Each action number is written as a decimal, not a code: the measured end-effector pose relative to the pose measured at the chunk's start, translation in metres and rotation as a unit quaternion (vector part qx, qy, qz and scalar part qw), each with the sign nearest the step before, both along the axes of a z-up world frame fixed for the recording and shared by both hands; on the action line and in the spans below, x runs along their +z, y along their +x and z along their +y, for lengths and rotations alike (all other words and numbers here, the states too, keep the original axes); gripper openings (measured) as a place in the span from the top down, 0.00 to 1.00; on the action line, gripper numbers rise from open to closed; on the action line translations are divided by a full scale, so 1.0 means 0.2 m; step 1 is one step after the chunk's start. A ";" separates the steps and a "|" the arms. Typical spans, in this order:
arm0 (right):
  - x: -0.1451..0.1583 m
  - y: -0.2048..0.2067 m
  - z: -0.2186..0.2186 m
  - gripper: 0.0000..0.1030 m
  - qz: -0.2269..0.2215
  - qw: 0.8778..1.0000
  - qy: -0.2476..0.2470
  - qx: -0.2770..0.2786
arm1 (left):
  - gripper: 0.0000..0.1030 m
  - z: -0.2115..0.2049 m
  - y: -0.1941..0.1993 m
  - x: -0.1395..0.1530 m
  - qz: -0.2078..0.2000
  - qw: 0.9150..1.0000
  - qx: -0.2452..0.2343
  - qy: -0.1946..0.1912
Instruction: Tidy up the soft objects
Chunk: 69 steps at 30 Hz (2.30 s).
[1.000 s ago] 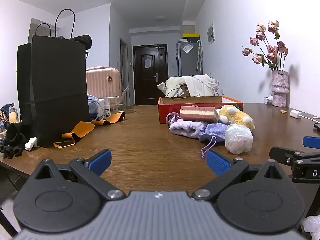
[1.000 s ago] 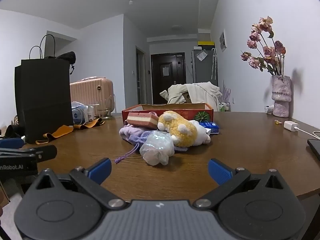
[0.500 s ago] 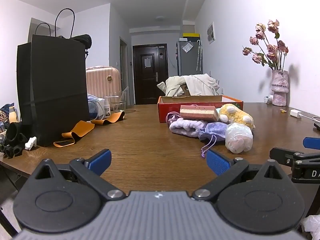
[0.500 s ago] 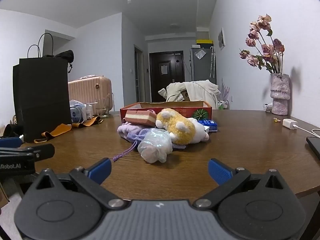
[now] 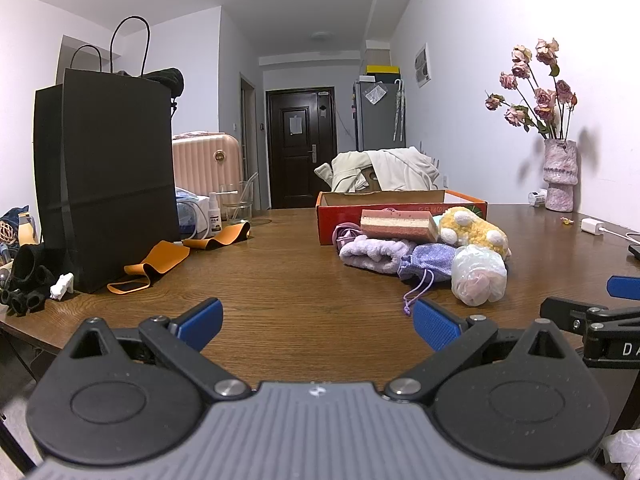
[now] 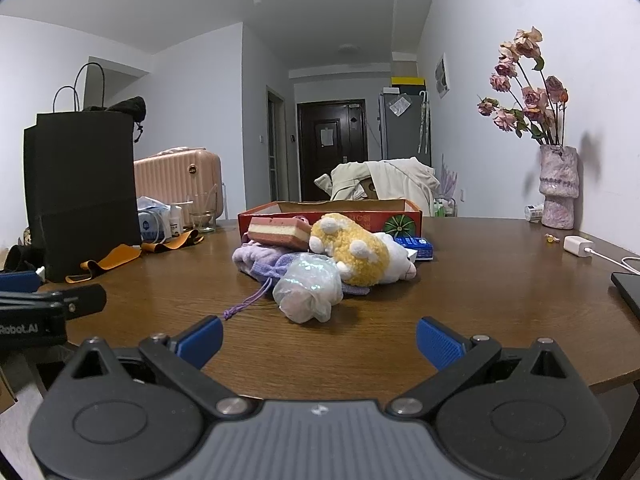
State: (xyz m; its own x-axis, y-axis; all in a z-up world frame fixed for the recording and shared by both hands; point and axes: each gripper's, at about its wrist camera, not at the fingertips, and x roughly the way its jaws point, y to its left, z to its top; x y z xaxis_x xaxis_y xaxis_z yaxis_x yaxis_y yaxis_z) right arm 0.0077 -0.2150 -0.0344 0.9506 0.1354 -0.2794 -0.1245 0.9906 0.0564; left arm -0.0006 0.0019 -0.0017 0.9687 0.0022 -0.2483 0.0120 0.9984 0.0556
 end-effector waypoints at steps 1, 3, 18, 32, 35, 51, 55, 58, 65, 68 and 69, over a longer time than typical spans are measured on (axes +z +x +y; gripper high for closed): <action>0.00 0.00 0.00 0.00 0.000 1.000 0.000 0.000 | 0.00 0.00 0.00 0.00 0.000 1.000 0.000 0.000; 0.00 0.00 0.00 0.00 0.000 1.000 0.000 0.000 | 0.00 0.00 0.00 0.00 0.000 1.000 0.000 0.000; -0.01 0.01 0.00 0.00 0.006 1.000 -0.002 -0.001 | 0.00 0.00 0.00 -0.01 0.001 1.000 0.000 0.001; -0.01 0.01 0.00 0.00 0.005 1.000 -0.002 0.000 | 0.00 -0.01 0.01 -0.02 0.000 1.000 0.000 0.002; -0.01 0.01 0.00 0.00 0.004 1.000 -0.003 0.000 | 0.00 -0.01 0.01 -0.02 0.000 1.000 0.000 0.002; -0.01 0.01 -0.01 0.00 0.004 1.000 -0.003 0.000 | 0.00 0.00 0.03 -0.02 0.002 1.000 0.001 0.004; -0.01 0.01 -0.01 0.00 0.005 1.000 -0.003 0.000 | 0.00 0.00 0.02 -0.02 0.002 1.000 0.001 0.004; -0.01 0.01 -0.01 0.00 0.005 1.000 -0.003 0.000 | 0.00 0.00 0.02 -0.02 0.002 1.000 0.001 0.004; -0.01 0.01 -0.01 0.00 0.005 1.000 -0.003 -0.001 | 0.00 0.00 0.02 -0.02 0.002 1.000 0.001 0.004; -0.01 0.01 -0.01 0.00 0.005 1.000 -0.003 0.000 | 0.00 0.00 0.02 -0.02 0.002 1.000 0.001 0.004; -0.01 0.01 -0.01 0.00 0.005 1.000 -0.003 0.000 | 0.00 0.00 0.03 -0.02 0.002 1.000 0.001 0.004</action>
State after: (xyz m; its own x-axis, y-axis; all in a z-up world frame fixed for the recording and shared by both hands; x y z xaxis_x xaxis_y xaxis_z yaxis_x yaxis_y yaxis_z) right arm 0.0099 -0.2173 -0.0371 0.9477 0.1329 -0.2903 -0.1230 0.9910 0.0520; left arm 0.0046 0.0024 -0.0055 0.9677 0.0063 -0.2520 0.0102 0.9979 0.0642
